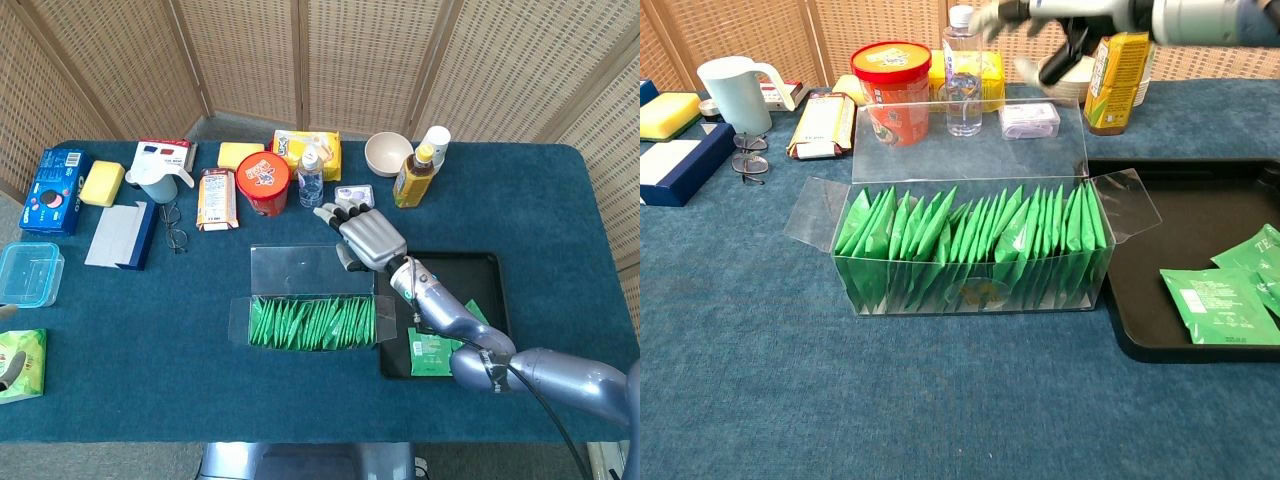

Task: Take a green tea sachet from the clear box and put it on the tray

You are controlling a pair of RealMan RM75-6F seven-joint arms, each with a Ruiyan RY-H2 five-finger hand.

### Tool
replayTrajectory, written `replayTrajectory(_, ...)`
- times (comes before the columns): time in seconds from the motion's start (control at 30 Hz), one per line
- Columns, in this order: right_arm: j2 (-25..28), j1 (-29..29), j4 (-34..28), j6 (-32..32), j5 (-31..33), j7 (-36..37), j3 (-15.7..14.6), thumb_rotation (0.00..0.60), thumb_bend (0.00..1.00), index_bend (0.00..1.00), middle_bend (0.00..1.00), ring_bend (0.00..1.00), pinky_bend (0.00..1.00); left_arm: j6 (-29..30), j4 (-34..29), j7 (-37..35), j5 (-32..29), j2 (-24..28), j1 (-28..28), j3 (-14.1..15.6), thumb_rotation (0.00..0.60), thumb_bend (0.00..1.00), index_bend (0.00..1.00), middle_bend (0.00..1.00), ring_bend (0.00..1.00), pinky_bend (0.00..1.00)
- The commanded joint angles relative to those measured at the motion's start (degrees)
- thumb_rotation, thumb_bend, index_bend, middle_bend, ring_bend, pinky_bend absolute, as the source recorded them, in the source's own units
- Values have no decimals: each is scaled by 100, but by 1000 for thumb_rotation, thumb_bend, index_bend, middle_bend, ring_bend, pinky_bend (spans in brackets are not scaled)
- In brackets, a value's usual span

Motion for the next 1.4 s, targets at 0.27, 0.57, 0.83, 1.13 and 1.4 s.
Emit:
replayTrajectory(0.27,534,-662,-755,794,-1828,1269,-164,533,587,188,35,34,109,31,-30,36,35,-19,-39,-54,600,309,246,254,204,303)
replayTrajectory(0.57,609,-717,-1023,797,-2807,1762,-594,543,414,283,47,34,109,-9,-96,104,1,15,-75,-84,600,309,247,254,204,304)
replayTrajectory(0.83,331,-481,-1011,451,-2902,1664,-649,600,305,305,56,34,109,-82,-136,143,-63,63,-131,-128,600,309,247,254,204,303)
replayTrajectory(1.13,-137,-237,-768,84,-2524,1194,-556,600,287,386,76,38,109,-136,-172,183,-83,85,-172,-142,600,309,247,254,204,304)
replayTrajectory(1.4,-433,-120,-418,16,-2380,858,-517,600,276,397,82,46,109,-162,-168,198,-105,60,-179,-134,600,309,247,254,204,303)
